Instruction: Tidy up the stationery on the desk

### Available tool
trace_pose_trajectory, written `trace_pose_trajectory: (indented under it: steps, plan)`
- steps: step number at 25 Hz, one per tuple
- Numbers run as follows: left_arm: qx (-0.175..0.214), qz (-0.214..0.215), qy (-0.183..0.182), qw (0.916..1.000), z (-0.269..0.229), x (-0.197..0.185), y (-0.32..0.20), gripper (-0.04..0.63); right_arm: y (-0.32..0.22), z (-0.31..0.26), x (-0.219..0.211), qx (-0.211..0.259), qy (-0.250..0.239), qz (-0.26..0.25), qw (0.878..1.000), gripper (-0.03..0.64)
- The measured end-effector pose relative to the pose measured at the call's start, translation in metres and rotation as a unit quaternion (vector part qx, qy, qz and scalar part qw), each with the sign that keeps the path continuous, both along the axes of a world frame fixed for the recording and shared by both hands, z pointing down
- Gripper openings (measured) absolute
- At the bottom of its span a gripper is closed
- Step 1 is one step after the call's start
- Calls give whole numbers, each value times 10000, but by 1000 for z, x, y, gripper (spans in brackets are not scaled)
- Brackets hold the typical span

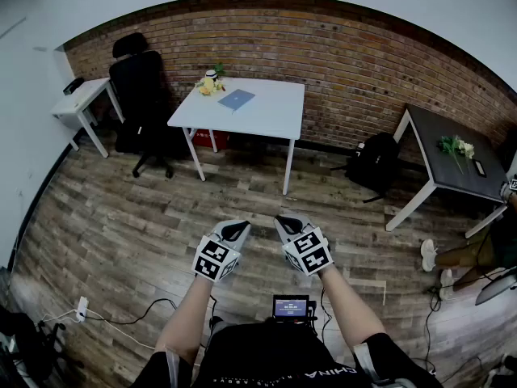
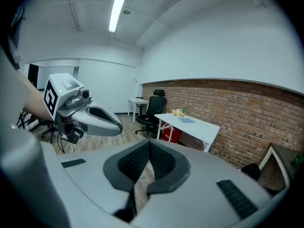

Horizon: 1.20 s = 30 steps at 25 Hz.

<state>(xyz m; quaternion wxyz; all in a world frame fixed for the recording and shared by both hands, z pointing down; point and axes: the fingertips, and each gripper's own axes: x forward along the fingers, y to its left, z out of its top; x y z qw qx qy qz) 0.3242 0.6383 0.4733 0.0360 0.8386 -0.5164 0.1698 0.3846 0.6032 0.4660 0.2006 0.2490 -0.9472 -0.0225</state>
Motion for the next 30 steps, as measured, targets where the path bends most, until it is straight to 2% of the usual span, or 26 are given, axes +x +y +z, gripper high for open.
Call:
trace_pose_trajectory:
  steps: [18,30]
  plan:
    - [-52,42,-13,10000,11,13,3,5,4,13,25,-114,13,86,9999,8]
    - [-74,-3,-90,9999,11,9,3,5,2,13,24,-161,-75,62,9998,9]
